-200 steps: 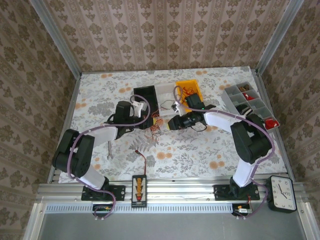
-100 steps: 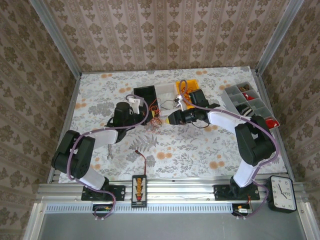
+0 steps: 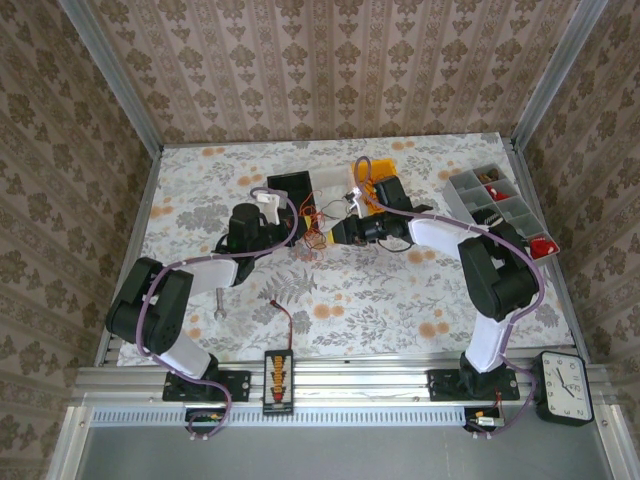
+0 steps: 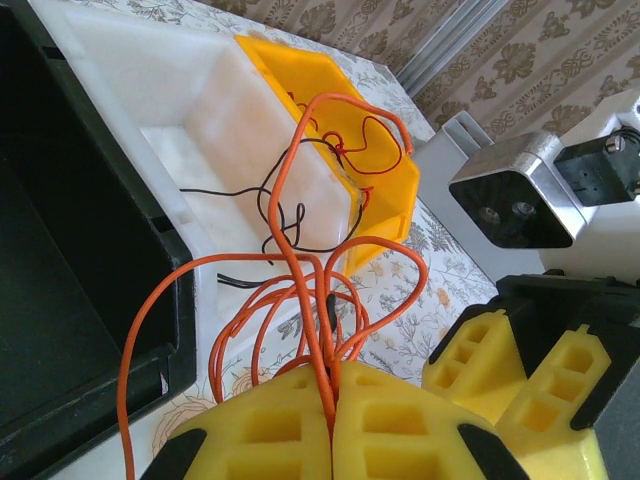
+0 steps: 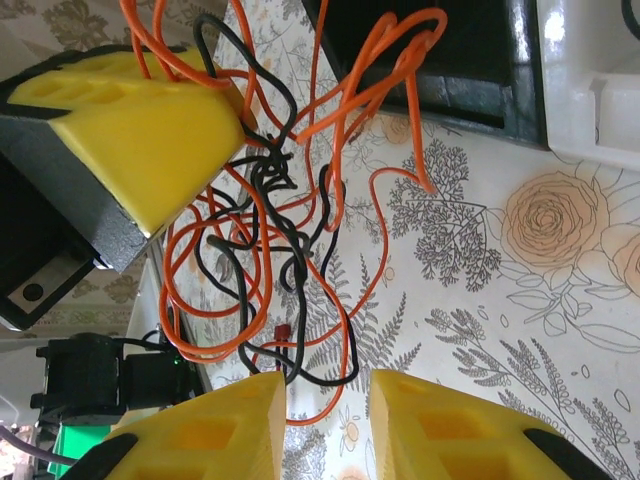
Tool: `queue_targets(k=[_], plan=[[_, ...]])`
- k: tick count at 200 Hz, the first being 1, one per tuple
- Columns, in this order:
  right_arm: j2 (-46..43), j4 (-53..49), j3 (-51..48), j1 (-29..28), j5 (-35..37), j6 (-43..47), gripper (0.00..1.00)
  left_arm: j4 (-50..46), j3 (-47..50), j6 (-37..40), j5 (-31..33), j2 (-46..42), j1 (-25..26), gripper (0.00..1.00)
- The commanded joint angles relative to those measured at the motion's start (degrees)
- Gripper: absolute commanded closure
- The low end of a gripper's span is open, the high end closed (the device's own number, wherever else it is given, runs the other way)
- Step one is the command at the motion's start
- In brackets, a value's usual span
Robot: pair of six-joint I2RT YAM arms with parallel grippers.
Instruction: Untangle the cables
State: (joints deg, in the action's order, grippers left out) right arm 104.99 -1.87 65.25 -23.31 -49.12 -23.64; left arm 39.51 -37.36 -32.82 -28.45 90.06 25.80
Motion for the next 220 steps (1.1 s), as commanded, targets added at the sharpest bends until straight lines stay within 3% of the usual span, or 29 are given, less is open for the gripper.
queue_targets(k=[1,156,196,220], plan=[[1.16,2.86,2.36,-0.25,-3.28,-1.66,0.7,1.71,-1.03,-0.76,-0.55,0.65,0.03,1.0],[7.92,0.86,8.63,-2.66,-5.63,-1.15,0.72,2.15,-1.92,-0.84,-2.34,1.78,0.04,1.0],[7.74,0.98,8.29,-2.88,-4.51,-0.76,0.91,2.22,-1.41,-0.76,-1.65,1.27,-0.01,1.0],[5.3,0.85,5.87,-2.58,-0.8,0.25,0.98,2.17,-0.7,-0.54,-1.0,0.48,0.04,1.0]])
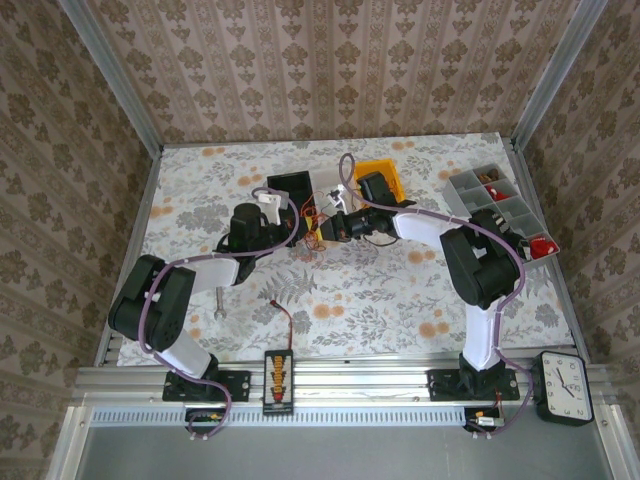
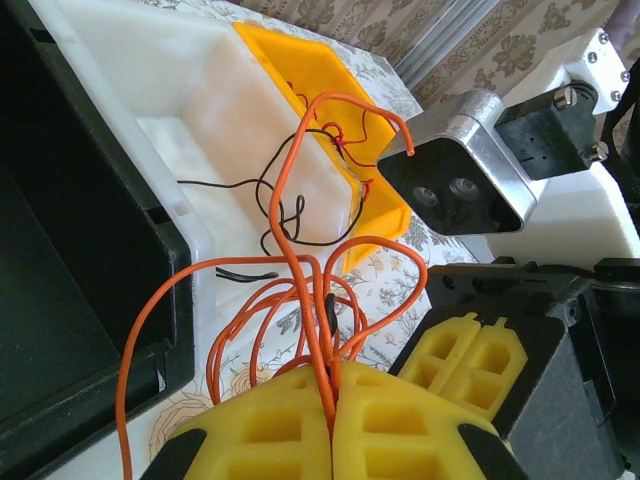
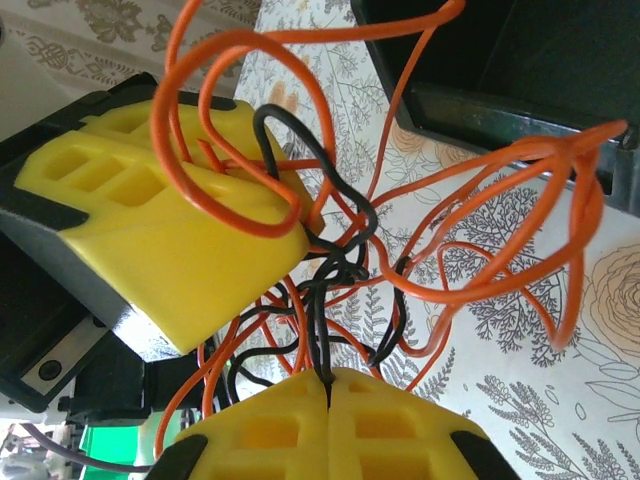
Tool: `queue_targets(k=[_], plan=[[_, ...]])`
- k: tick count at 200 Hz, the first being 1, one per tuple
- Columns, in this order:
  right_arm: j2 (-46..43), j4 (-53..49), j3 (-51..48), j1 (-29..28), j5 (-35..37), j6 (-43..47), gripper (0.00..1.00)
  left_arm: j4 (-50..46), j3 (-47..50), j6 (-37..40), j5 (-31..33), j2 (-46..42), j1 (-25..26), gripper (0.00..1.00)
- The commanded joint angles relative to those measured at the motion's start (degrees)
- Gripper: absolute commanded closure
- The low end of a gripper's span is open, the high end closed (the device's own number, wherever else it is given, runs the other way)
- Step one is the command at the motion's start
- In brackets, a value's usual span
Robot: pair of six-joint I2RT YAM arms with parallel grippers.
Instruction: Untangle the cables
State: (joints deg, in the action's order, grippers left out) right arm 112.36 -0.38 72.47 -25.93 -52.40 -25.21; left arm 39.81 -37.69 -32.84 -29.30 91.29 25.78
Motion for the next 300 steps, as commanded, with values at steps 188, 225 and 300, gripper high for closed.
queue_targets(k=[188,225,300], plan=[[-19.28,-8.36,-17.7,9.85,21.02,5.41,1.0,-31.99,-7.04,21.06,1.79,-0.25,7.09,0.63],[-18.24,-7.47,-17.99,9.78,20.33,4.84,1.0,-34.03,-12.34,26.16,1.74,5.74,10.75,0.55],[-19.53,-5.89,-18.61,10.36,22.98,3.49,1.0,-37.08,-20.15,28.09,0.69,16.04,11.31,0.82]])
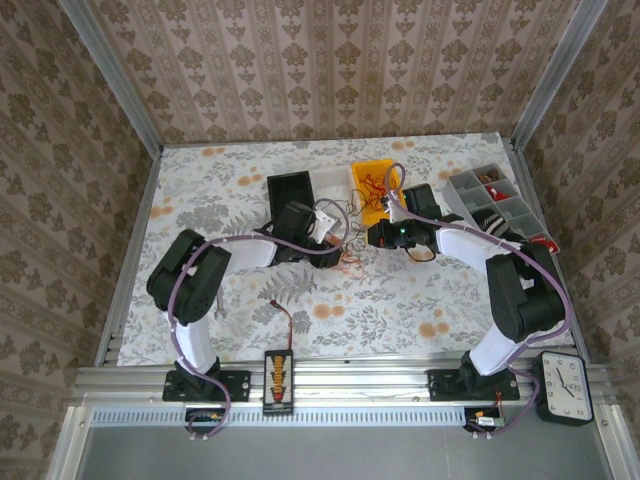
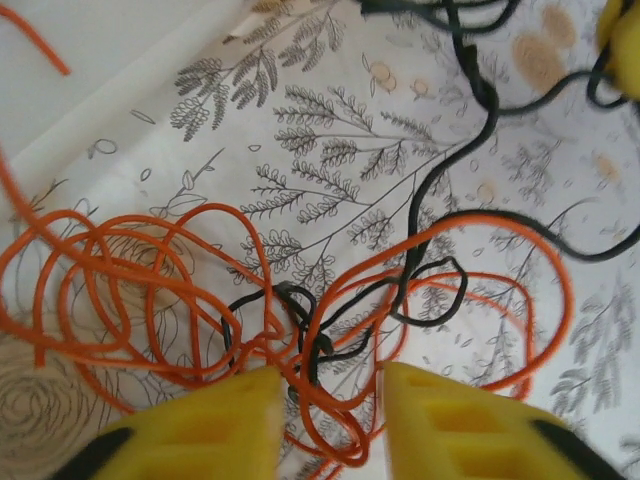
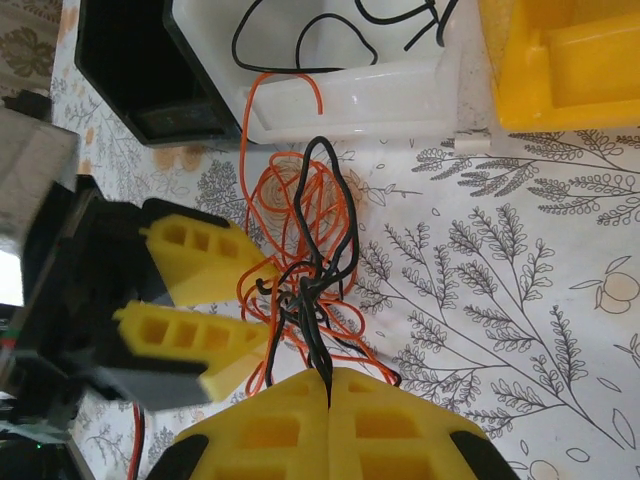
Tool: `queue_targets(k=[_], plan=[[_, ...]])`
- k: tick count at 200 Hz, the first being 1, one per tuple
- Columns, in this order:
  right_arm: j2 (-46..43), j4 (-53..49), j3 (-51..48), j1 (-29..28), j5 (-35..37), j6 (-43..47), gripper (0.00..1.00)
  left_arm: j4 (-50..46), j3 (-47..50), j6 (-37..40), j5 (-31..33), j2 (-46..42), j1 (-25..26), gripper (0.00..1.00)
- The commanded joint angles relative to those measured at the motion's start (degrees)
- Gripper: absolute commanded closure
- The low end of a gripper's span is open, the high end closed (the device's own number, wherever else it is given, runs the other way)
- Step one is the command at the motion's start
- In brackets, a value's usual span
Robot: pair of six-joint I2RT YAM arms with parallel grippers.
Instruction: Untangle the cables
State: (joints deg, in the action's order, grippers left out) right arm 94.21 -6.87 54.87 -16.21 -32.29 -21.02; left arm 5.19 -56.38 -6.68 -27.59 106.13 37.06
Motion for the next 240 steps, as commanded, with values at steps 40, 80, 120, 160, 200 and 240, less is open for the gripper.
queue_targets(k=[40,80,120,160,200,240], plan=[[-5.01,1.16,-3.72,2.92,16.74,-5.29,1.0,-1.64,-0.02,0.78,-0.2,1.55,-0.62,1.0],[-10.1,-2.65,-6.4,6.28,32.14,-8.98,1.0,0.51,4.51,-1.86,1.64,-0.76,-2.22,1.0],[-14.11,-7.09,-9.6,11.19,42.56,-13.63,1.0,3.13,9.96,-5.14,3.51,-4.38,-5.01,1.0],[-18.24,-7.65,-11.6,18.38,41.0,-13.69,1.0,4.04,12.48,-6.55,3.78,-5.57,-5.64,1.0],[-16.59,-5.61,-9.8,12.89,35.67,-8.19,1.0,2.2,10.47,-5.21,3.77,-4.63,-4.37,1.0],[-12.06,1.76,-9.0,2.63,25.11,-3.87,1.0,0.63,8.63,-3.86,3.9,-3.67,-3.17,1.0]])
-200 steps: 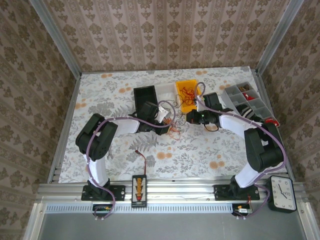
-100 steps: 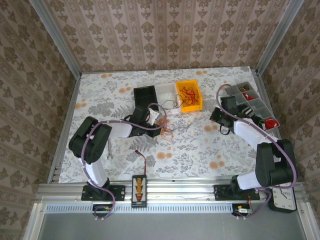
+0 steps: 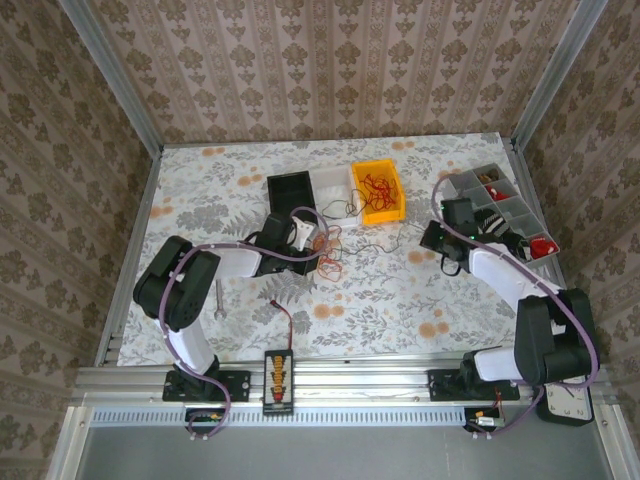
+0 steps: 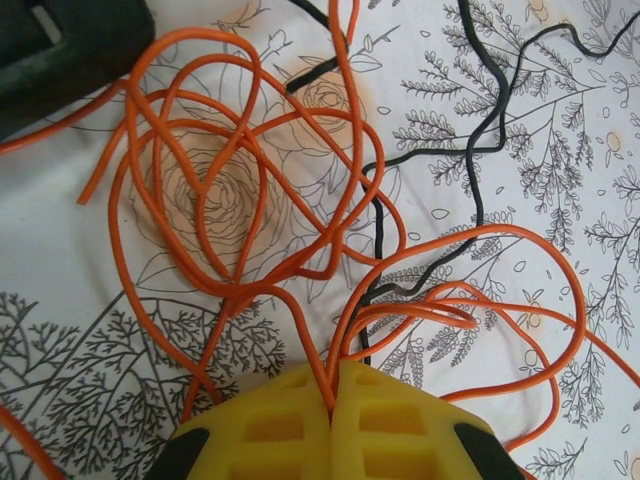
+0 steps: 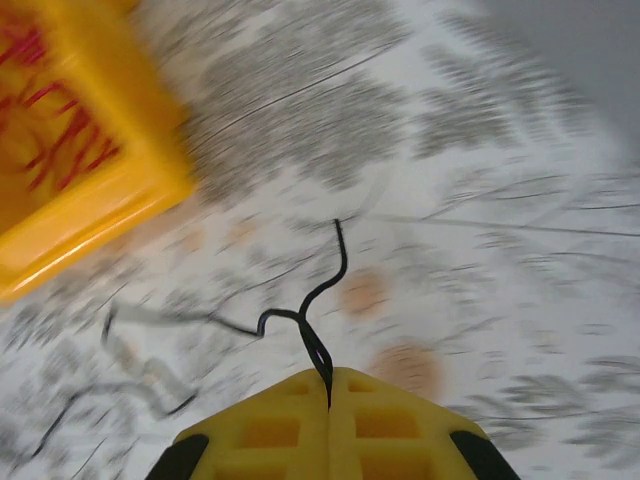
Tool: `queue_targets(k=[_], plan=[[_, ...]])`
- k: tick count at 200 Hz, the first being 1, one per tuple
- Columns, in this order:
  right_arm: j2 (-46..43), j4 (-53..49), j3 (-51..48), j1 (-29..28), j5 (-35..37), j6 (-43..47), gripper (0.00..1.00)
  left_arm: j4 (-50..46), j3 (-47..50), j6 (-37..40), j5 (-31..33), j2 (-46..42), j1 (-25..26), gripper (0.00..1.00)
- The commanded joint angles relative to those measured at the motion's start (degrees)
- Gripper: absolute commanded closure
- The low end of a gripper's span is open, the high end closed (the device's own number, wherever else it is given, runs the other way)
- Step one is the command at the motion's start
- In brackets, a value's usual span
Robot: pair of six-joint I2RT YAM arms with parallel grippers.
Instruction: Untangle the cables
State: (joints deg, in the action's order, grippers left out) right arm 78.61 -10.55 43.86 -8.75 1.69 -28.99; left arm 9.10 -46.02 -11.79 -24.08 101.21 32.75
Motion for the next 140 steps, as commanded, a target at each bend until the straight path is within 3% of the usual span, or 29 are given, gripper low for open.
queue_targets(k=[1,46,57,78,140], plan=[[3.73,5.53,2.15,-5.07,-9.15,4.16,1.0,-3.29,-1.81,1.3,0.41,1.3,1.2,1.0],[16.84,6.57,11.12,-12.48,-21.92,6.23,0.95,-5.0,-3.34,2.54,0.34,2.33,2.3,1.0],[19.57,6.1,13.07,-13.26,-22.45,6.19,0.9,-5.12,-3.22,2.73,0.38,2.33,2.4,1.0],[24.5,4.76,17.29,-14.05,-23.23,5.21,0.69,-5.21,-3.19,2.91,0.29,2.24,2.49,1.0],[32.05,0.77,24.97,-17.31,-23.21,7.07,0.54,-5.11,-3.27,2.87,0.26,2.33,2.58,1.0]])
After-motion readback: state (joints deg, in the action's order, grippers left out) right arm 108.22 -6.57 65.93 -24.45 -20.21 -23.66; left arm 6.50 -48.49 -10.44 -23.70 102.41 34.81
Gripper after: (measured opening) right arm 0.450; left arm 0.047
